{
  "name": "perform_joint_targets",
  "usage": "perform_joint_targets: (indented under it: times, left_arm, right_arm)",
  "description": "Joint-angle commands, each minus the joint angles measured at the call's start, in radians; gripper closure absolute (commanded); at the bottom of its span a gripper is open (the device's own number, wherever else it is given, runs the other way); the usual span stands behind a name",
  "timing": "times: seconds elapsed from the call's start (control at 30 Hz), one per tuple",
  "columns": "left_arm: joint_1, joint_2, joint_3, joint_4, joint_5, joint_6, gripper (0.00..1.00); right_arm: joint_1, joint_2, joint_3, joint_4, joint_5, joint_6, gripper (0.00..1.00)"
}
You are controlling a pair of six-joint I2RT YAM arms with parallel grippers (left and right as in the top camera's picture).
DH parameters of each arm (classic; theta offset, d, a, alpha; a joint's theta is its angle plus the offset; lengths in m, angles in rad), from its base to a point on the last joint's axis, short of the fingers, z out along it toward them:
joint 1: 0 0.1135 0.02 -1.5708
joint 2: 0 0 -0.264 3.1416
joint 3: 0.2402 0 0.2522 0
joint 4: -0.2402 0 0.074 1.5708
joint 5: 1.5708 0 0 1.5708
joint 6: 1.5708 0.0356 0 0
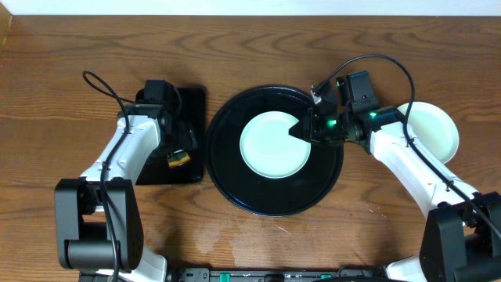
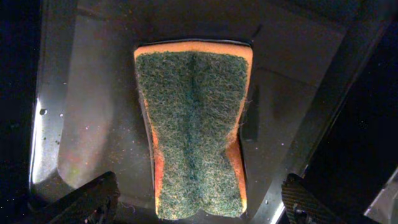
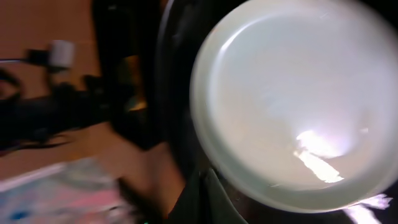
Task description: Clean dirty plates on tray and stack at the side
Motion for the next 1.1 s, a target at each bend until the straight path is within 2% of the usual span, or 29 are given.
perform_joint_targets:
  times: [0.0, 0.1, 0.37, 0.83, 0.9, 1.0, 1.07]
  left_arm:
    - [0.003, 0.005, -0.004, 0.0, 0.006, 0.009, 0.15]
    - [0.003, 0.005, -0.004, 0.0, 0.006, 0.009, 0.15]
    - [0.003, 0.005, -0.004, 0.0, 0.006, 0.009, 0.15]
    - [0.003, 0.005, -0.004, 0.0, 0.006, 0.009, 0.15]
    - [0.003, 0.005, -0.004, 0.0, 0.006, 0.009, 0.15]
    - [0.003, 0.005, -0.004, 0.0, 0.006, 0.009, 0.15]
    - [0.003, 0.005, -0.004, 0.0, 0.006, 0.009, 0.15]
  right_arm:
    - [-0.008, 0.005, 0.005, 0.031, -0.232, 0.195, 0.99]
    - [-0.008, 0.005, 0.005, 0.096, -0.313, 0.261, 0.99]
    - [-0.007, 0.005, 0.005, 0.165, -0.38, 0.365, 0.99]
    - [-0.008, 0.005, 0.005, 0.183, -0.431, 0.372, 0.99]
    - [-0.008, 0.005, 0.005, 0.218, -0.42, 0.299, 0.99]
    - [-0.019, 0.004, 0.005, 0.234, -0.294, -0.012, 0.99]
    - [-0.032, 0.004, 0.005, 0.207, -0.173, -0.126, 0.95]
